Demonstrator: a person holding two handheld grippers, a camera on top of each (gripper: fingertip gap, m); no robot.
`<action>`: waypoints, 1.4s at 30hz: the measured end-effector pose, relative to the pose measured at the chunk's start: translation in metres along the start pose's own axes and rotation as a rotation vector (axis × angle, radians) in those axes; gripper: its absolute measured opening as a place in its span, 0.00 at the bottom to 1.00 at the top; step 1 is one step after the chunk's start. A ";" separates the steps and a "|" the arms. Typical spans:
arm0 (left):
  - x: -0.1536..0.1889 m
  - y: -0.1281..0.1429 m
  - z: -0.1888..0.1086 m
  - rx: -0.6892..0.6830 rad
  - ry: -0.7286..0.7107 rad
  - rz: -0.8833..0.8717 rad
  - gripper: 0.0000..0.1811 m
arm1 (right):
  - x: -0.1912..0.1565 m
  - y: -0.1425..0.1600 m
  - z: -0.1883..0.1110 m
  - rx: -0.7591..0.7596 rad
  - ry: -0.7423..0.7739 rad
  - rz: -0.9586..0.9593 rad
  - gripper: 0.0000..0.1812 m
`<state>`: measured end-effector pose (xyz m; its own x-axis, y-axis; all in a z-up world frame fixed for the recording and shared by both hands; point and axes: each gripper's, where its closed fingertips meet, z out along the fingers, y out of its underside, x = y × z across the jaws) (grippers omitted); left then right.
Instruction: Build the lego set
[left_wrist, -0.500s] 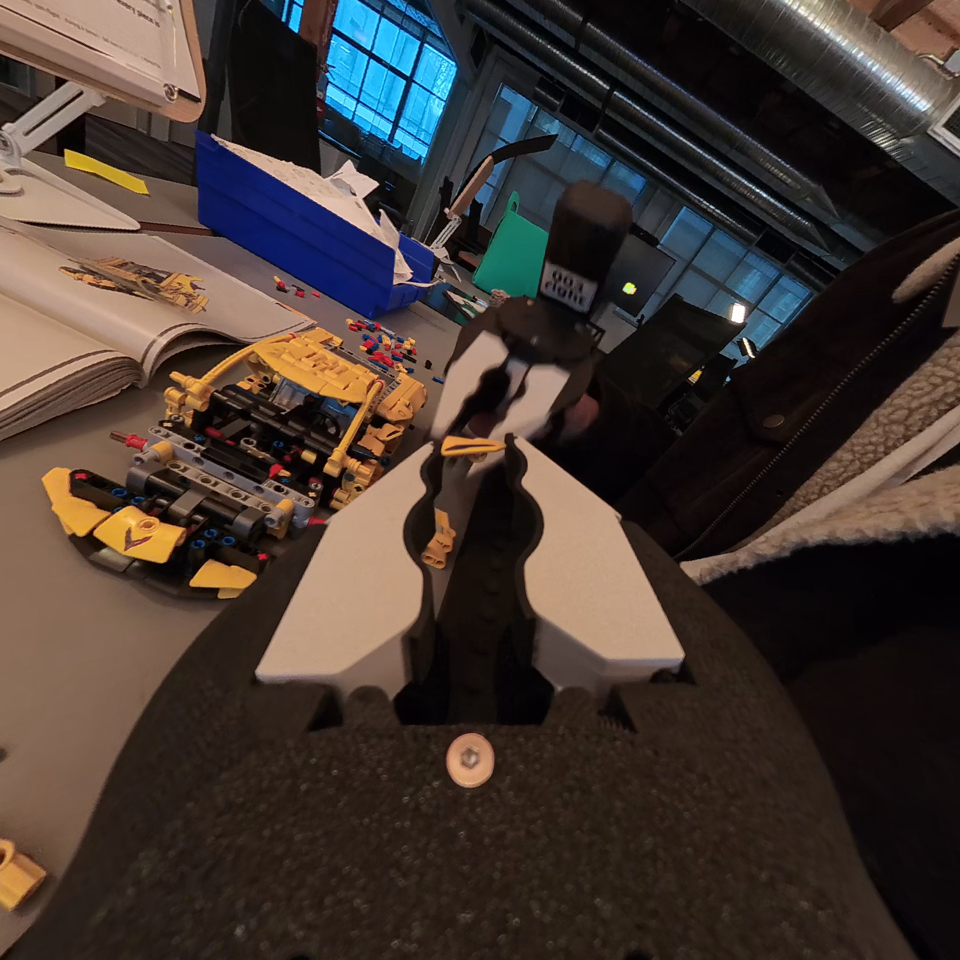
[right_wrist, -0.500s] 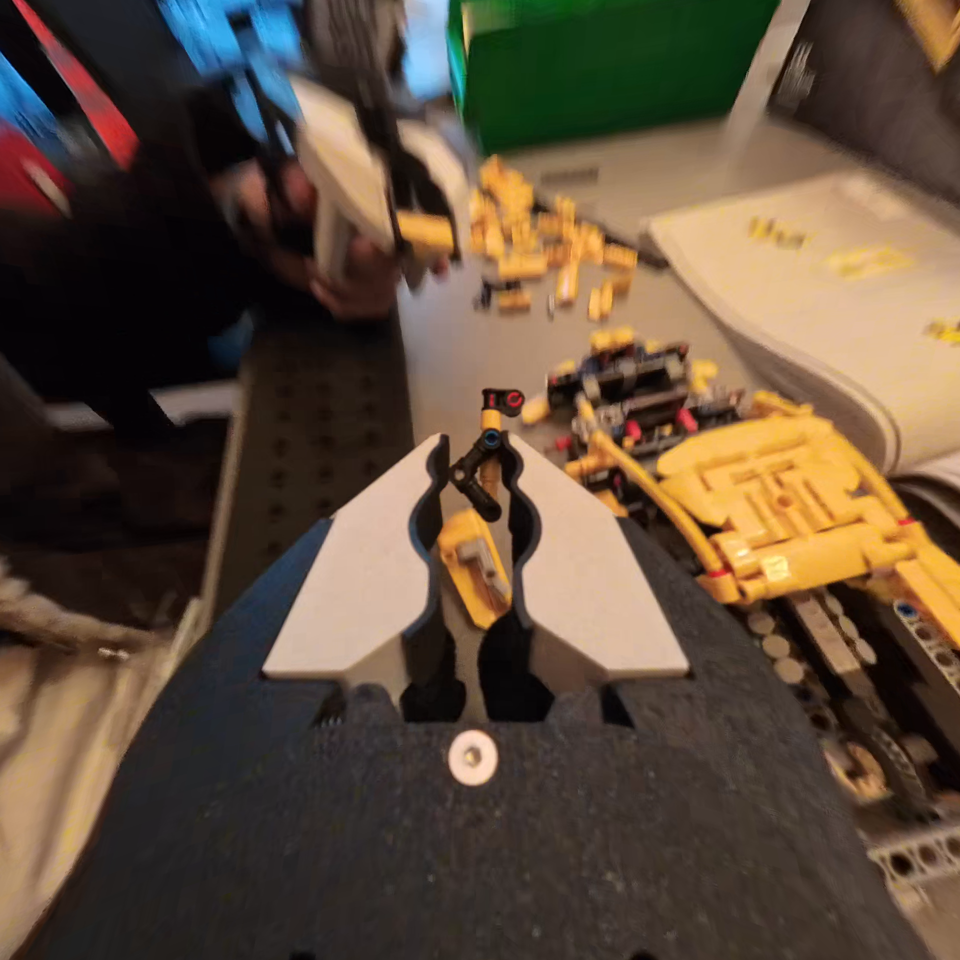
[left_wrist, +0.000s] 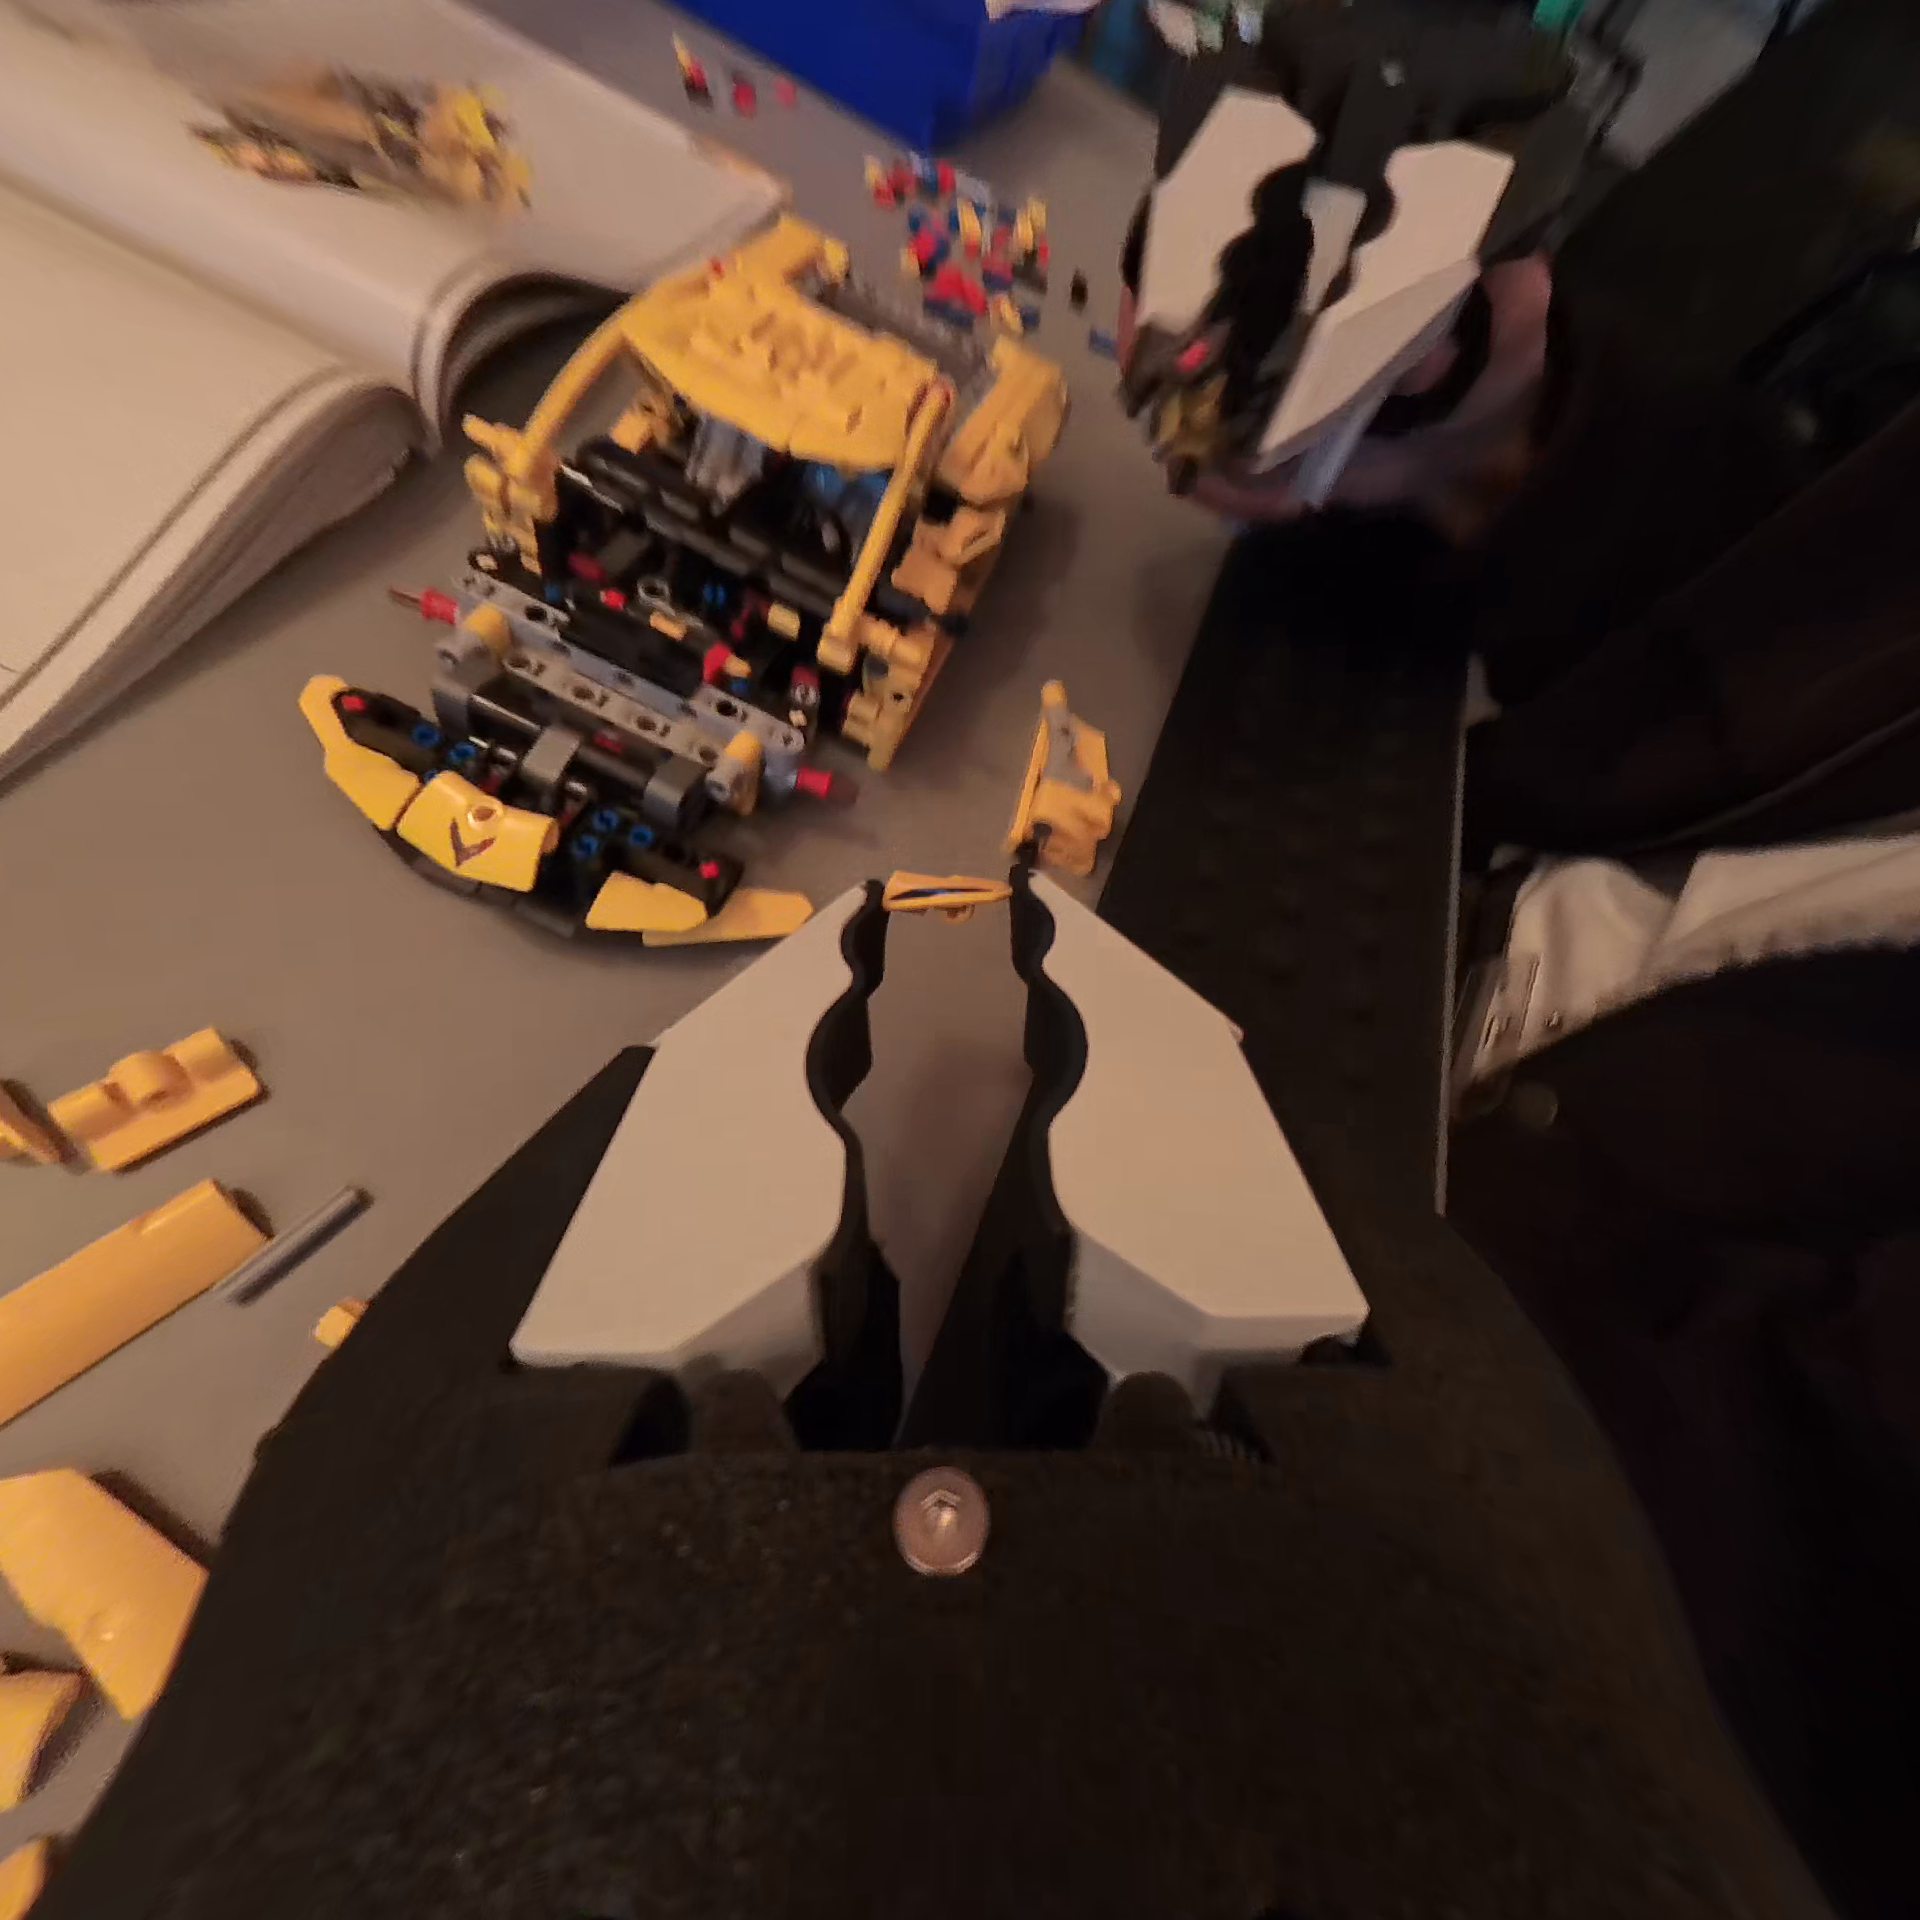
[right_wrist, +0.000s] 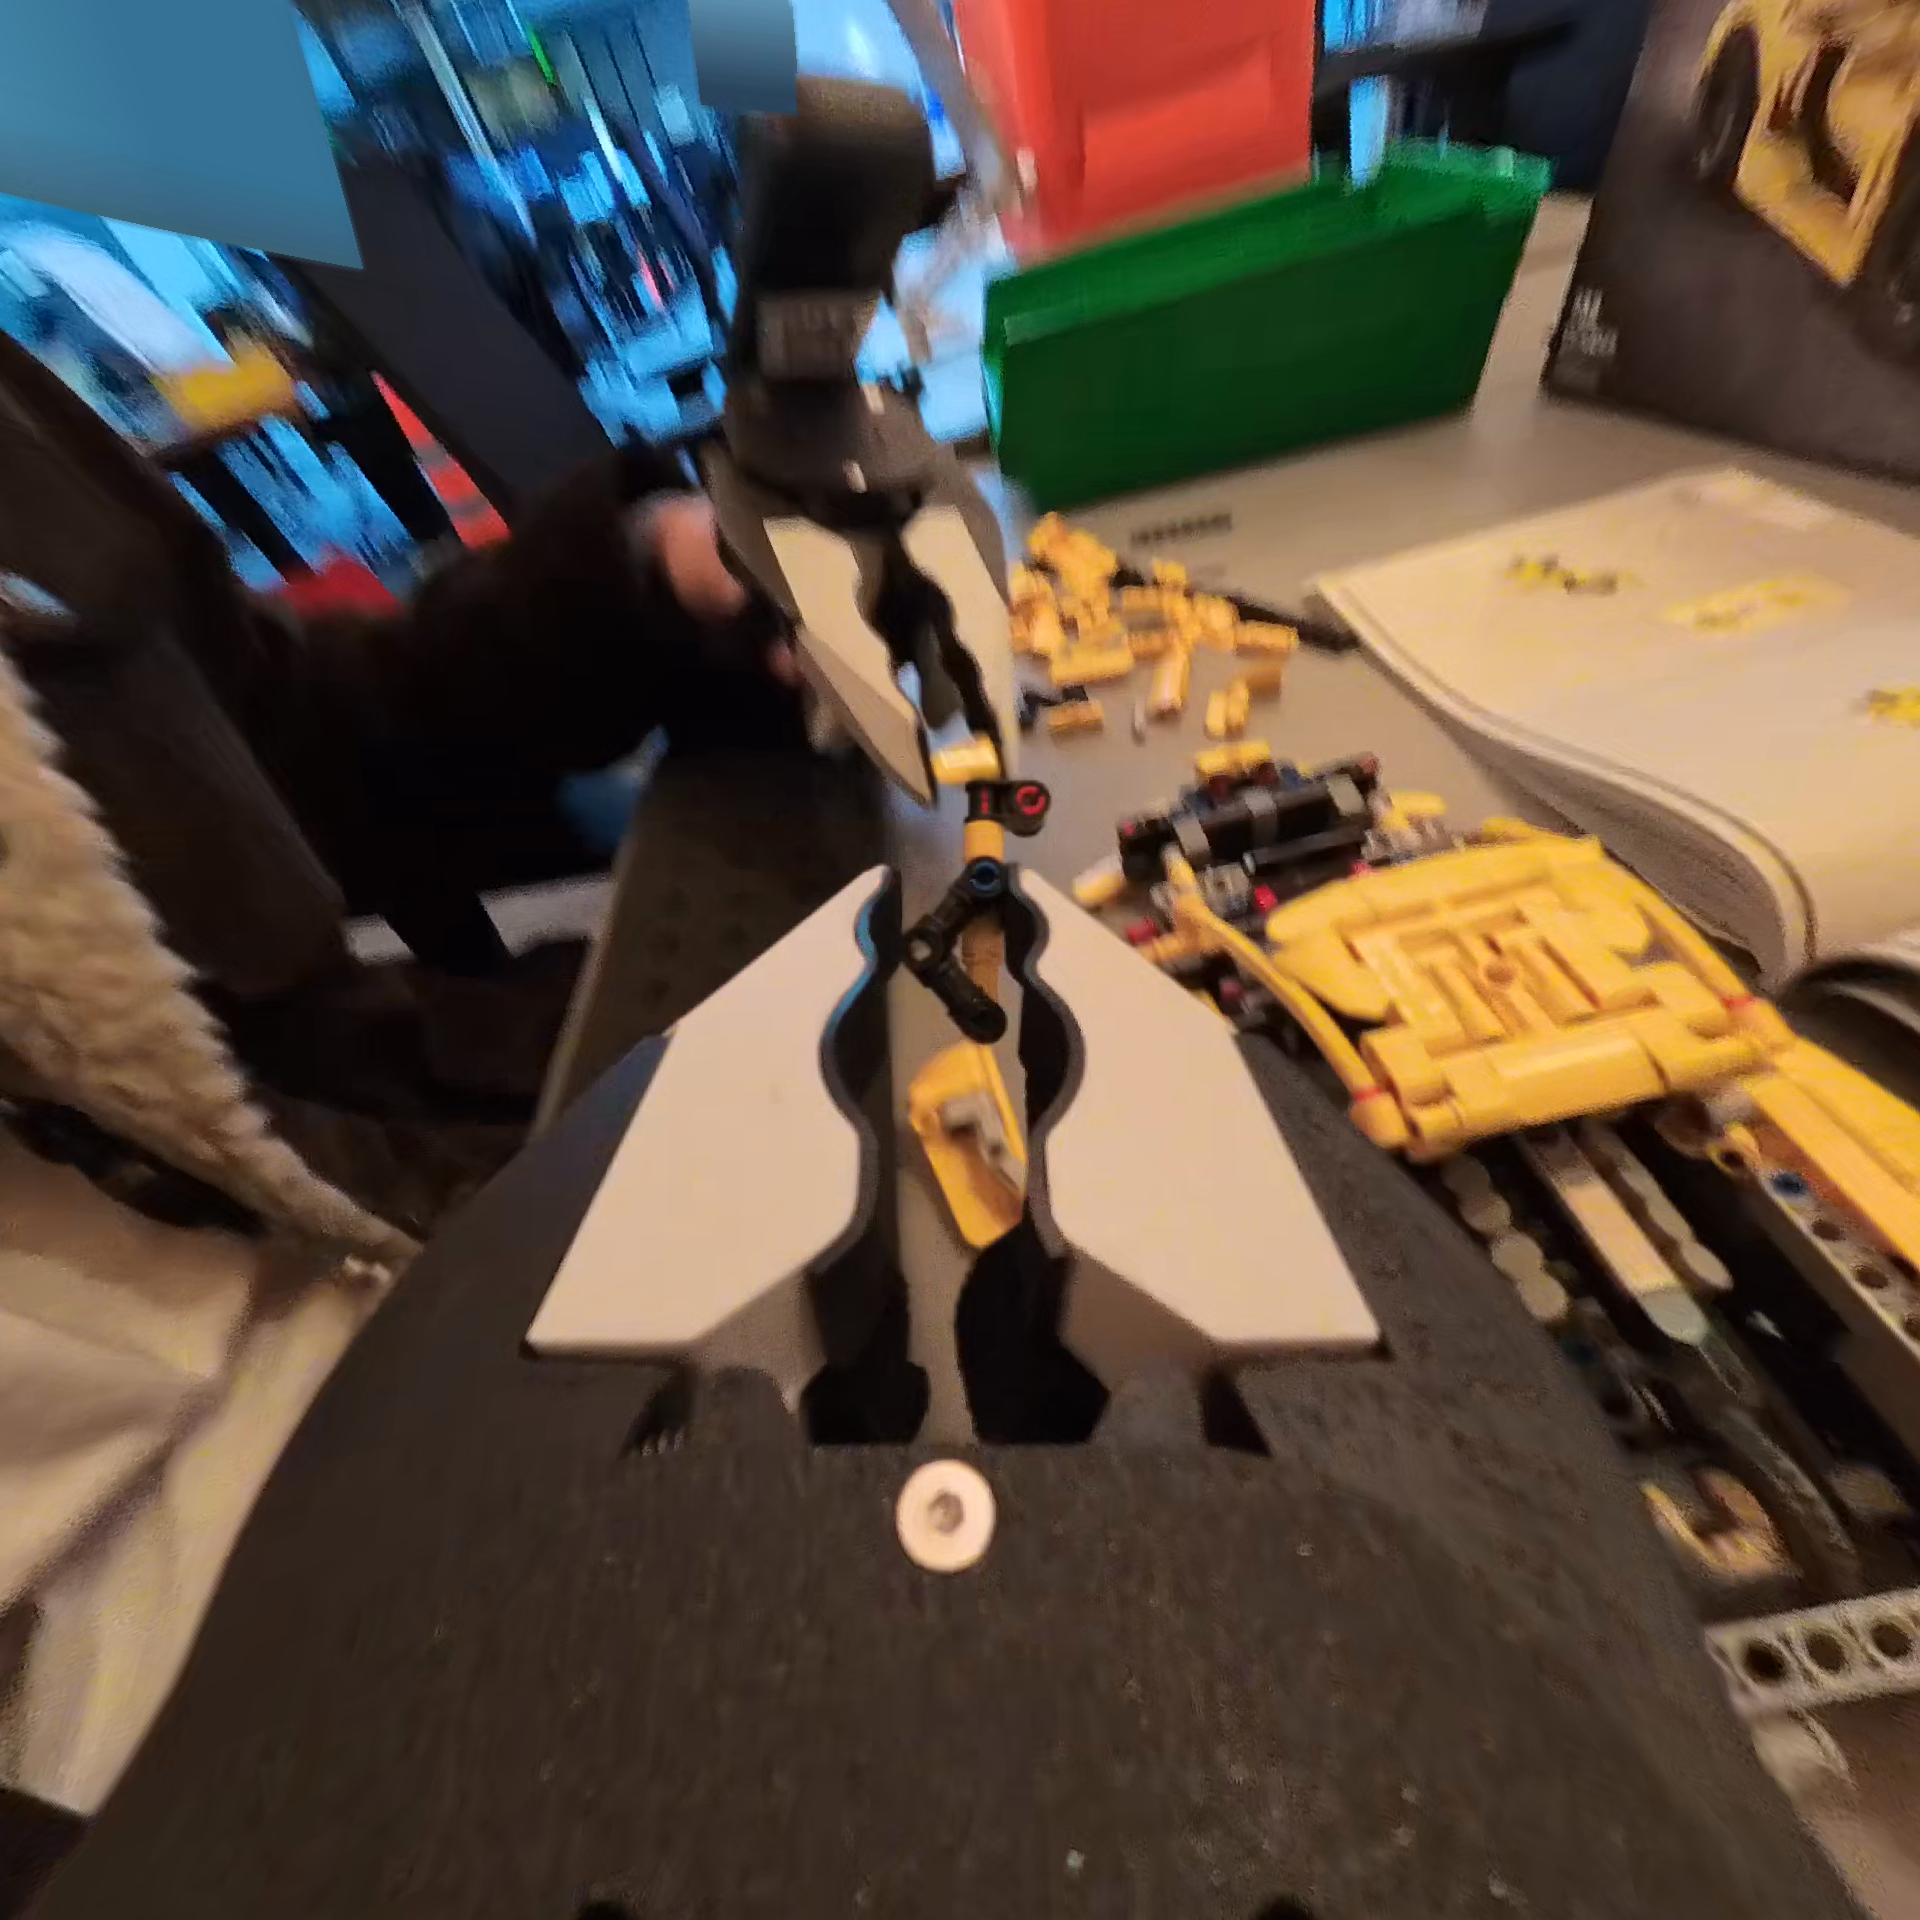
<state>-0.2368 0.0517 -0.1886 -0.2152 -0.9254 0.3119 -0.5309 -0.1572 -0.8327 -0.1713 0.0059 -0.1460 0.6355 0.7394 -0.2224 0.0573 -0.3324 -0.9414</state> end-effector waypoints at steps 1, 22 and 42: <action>0.000 0.004 0.001 -0.025 0.012 0.014 0.13 | 0.003 0.011 0.002 -0.069 0.027 -0.031 0.10; -0.001 0.044 0.026 -0.340 0.027 0.162 0.13 | -0.020 -0.050 -0.039 0.381 -0.342 0.351 0.10; -0.003 0.039 0.045 -0.360 -0.053 0.260 0.13 | -0.008 -0.055 -0.045 0.479 -0.315 0.411 0.09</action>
<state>-0.2202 0.0332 -0.2428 -0.3425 -0.9360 0.0815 -0.7178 0.2047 -0.6655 -0.1445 -0.0083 -0.0812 0.2754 0.7679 -0.5783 -0.5307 -0.3801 -0.7575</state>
